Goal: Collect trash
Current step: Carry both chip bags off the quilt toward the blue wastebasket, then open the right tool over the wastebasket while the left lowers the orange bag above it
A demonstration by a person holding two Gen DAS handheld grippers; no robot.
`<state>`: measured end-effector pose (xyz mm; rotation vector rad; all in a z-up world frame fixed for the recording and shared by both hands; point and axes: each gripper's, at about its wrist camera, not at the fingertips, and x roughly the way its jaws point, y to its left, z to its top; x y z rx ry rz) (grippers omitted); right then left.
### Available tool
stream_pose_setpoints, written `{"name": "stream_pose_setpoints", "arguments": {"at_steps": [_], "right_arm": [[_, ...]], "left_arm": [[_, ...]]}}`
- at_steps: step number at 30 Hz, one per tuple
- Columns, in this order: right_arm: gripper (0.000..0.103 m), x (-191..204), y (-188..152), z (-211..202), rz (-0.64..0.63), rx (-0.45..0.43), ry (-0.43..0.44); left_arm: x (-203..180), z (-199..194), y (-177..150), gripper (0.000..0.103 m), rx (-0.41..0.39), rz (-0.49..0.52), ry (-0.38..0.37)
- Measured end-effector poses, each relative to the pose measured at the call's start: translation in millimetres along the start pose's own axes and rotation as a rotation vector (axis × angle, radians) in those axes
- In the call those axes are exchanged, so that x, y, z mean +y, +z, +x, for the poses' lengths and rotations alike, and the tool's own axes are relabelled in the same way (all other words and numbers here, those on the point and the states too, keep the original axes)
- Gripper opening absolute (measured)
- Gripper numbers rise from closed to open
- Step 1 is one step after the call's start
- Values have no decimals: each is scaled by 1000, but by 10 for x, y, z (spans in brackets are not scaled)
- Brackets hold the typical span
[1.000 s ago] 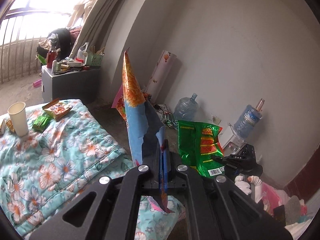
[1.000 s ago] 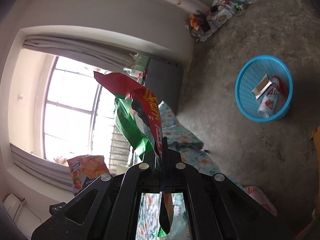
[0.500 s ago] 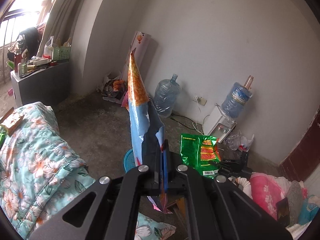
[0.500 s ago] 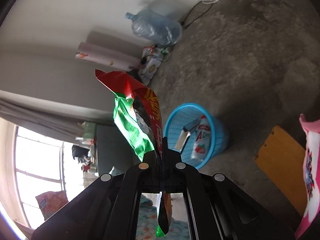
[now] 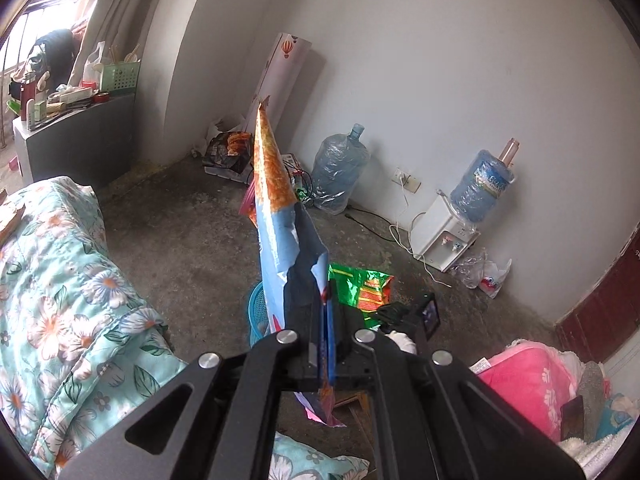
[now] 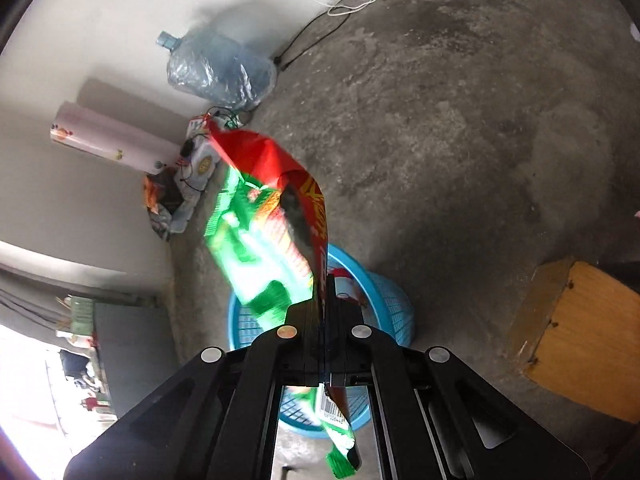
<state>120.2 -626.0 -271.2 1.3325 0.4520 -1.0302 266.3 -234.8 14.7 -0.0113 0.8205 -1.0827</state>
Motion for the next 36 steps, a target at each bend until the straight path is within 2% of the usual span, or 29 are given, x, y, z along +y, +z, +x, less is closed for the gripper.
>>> {"name": "stream_pose_setpoints", "arguments": {"at_steps": [3,6,9,11,13,15,17,19,20,24,29,33,36], "right_arm": [[0,113,-245,340,-47,71,-25],[0,108,-401,464,-84,103,-39],[0,-38,-367,450,-54,78,-39],[0,-112,-305,467,-30,110,-18],[6,-124,-241,525,-36,161,-2],[14,-23,-220,578,-101,219,-12],[22,102,-252,606,-164,257,16],[36,261,-324,681,-259,302,39],[40,317,-361,719,-311,328,41],[45,395,-408,652,-423,329,77],[48,56,-252,392,-266,253,122],[48,122,-249,504,-254,316,143],[48,404,-378,658,-362,405,206]], "left_arm": [[73,40,-15,0,13,-10,4],[122,80,-18,0,21,-14,9],[146,110,-18,0,29,-15,7],[144,133,-18,0,31,-11,7],[140,166,-18,0,37,-8,7],[125,196,-11,0,41,-8,9],[103,220,-11,0,44,-2,14],[72,239,-20,0,48,8,21],[62,252,-24,1,51,12,26],[48,304,-33,1,64,18,40],[-20,387,6,1,75,33,41],[-133,529,66,1,92,59,26],[-214,685,131,1,117,69,9]]}}
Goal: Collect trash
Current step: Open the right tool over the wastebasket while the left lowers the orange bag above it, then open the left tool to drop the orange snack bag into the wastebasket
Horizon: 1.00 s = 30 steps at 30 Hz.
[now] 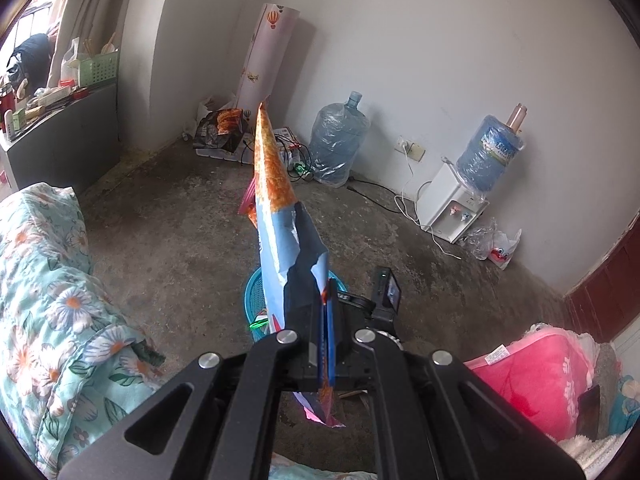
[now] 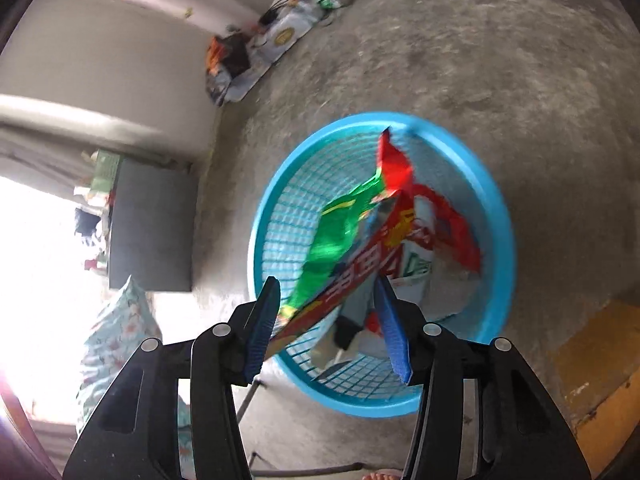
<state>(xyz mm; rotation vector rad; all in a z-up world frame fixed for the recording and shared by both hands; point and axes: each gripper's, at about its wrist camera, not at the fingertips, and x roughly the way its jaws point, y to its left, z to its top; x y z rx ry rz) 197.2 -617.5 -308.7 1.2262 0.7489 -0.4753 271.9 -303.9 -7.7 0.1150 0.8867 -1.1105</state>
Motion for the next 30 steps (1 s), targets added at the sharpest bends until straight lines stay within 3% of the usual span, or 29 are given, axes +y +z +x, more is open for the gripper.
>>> {"name": "stream_pose_setpoints", "arguments": {"at_steps": [3,8,14,20,23,27,30], "right_arm": [[48,87,7,115,-45,40,-23],[48,-325,-106,-510,93,-143,51],[49,-786,-365,-1132,160,-250,7],[49,-869,-384,-1155,200,-261,30],[49,-850,-371,-1138,161,-250,38],[49,-819,-408,-1083,131,-222,48],[49,-781,-422,-1046,111,-216,53]], "left_arm": [[-68,196,69,1,34,16,-3],[-207,592,156,1,99,50,-8],[-618,1438,224,1,166,364,149],[-756,2734,-134,5,338,580,269],[-630,3175,-315,7,415,523,280],[-423,3263,-307,42,438,368,235],[-335,3082,-196,55,416,303,176]]}}
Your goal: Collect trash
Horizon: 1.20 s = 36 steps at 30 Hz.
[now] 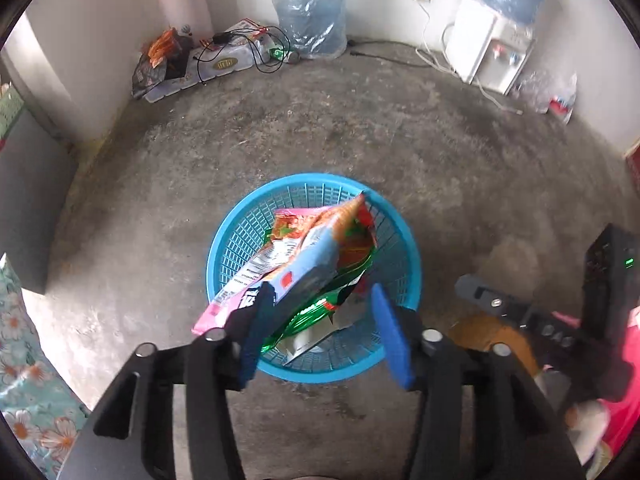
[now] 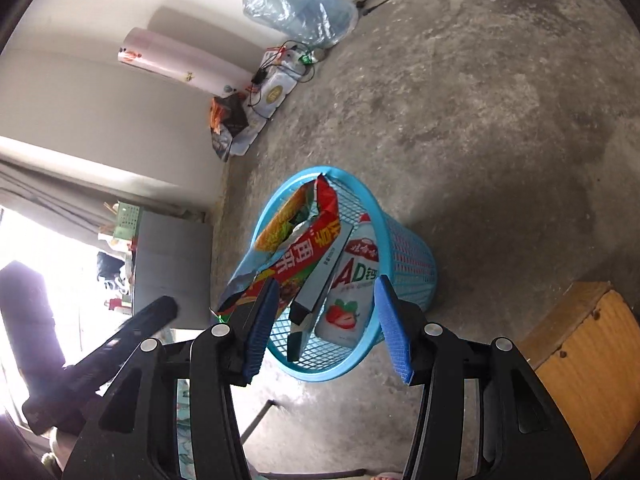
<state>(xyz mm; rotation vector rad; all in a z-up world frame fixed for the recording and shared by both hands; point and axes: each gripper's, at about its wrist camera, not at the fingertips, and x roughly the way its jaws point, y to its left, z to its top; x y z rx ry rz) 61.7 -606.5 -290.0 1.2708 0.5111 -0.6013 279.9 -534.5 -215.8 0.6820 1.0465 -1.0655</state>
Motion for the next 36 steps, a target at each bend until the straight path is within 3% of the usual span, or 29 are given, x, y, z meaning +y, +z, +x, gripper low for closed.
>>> {"name": "stream_pose_setpoints", "arguments": {"at_steps": [5,10,15,20,24,26,32,36], "right_arm": [[49,98,-39,-8,-27,-6,0],[49,272,-32,-113,-83,-51,2],[49,640,-23,-158,-194,-76,23],[49,1276,35,121,-376,-26,9],[47,1704,48,776,-528,116,-97],[47,1789,-11,1215,-636,176,-217],[37,1203,-223,2262,-675,377,-507],[37,1025,-219,2382,-707,359,-528]], "left_arm": [[281,-528,26,57,-68,-101,-135],[618,-1338,-193,57,-185,-170,-182],[944,-2257,-693,63,-329,-214,-172],[1312,-2992,-1452,69,-443,-351,-141],[1543,-3405,-2150,71,-520,-470,-93],[1625,-3565,-2498,71,-551,-521,-51],[1906,-3862,-3429,71,-575,-672,74],[2107,-3911,-3893,71,-560,-781,122]]}}
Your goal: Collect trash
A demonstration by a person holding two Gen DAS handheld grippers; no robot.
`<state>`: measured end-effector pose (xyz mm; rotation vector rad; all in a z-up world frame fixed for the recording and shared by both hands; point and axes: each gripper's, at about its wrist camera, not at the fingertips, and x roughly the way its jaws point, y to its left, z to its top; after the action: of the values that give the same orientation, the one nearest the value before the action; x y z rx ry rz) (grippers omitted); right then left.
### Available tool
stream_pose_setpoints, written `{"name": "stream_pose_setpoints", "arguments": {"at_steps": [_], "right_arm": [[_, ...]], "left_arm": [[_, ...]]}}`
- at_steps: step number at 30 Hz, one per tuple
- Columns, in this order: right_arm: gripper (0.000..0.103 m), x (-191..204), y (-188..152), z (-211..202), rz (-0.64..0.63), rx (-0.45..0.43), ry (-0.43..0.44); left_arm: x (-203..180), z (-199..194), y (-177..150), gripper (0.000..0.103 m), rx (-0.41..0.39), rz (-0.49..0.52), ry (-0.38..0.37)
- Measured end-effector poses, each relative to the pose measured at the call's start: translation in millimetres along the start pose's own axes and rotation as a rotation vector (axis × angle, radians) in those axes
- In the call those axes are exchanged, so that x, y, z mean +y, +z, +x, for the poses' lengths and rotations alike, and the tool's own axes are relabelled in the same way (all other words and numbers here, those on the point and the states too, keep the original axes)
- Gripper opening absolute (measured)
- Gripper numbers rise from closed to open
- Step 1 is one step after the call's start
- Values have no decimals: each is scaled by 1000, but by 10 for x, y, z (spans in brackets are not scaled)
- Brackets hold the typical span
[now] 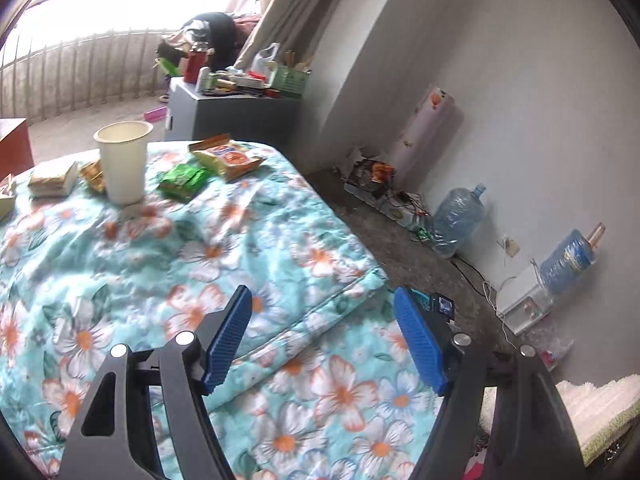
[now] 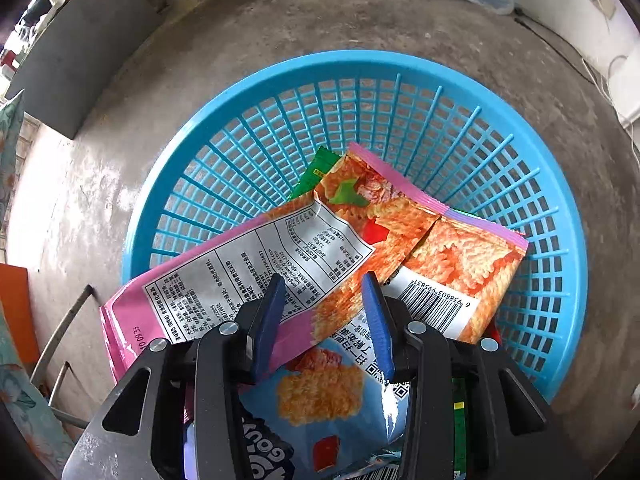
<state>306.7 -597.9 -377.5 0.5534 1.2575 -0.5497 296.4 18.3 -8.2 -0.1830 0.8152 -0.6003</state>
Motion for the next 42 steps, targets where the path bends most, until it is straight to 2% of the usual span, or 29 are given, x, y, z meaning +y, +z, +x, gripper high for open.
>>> {"name": "stream_pose_setpoints", "arguments": {"at_steps": [3,5,8,10,14,20,24,27,29,33,35,36,38,40,42], "right_arm": [[37,10,115,113,-18,28,-48],[37,64,230,194,-47,48,-104],[38,93,338,255,-36,89,-142],[47,48,401,198,-18,111,-157],[57,-151,459,-180,28,42,-66],[58,-437,345,-821,113,-96,44],[58,-331,82,-1464,94,-228,120],[58,-107,-230,-2115,-14,-332,173],[62,93,-514,-2598,-86,-409,214],[82,471,-1165,-3526,-231,-617,263],[91,634,-1495,-3925,-281,-713,273],[95,710,-1658,-4082,-296,-757,273],[95,866,-1992,-4353,-334,-838,274],[95,998,-2226,-4511,-378,-857,309],[95,1116,-2435,-4621,-422,-872,302]], "left_arm": [[261,-98,-74,71,-20,-63,40],[433,-166,-121,71,-37,-114,57],[600,-230,-143,71,-55,-181,67],[635,-306,-155,71,-71,-199,78],[649,-448,-166,71,-103,-188,89],[540,-697,-220,71,-144,-164,72],[317,-961,-267,76,-177,-101,54],[130,-1168,-321,83,-207,-45,67],[18,-1303,-383,86,-225,-36,74],[-212,-1515,-536,98,-241,-17,110],[-312,-1596,-613,97,-249,-18,159],[-349,-1631,-650,97,-251,-19,169],[-409,-1690,-723,97,-254,-30,167],[-457,-1729,-795,98,-258,-57,194],[-508,-1741,-875,97,-261,-90,249]]}}
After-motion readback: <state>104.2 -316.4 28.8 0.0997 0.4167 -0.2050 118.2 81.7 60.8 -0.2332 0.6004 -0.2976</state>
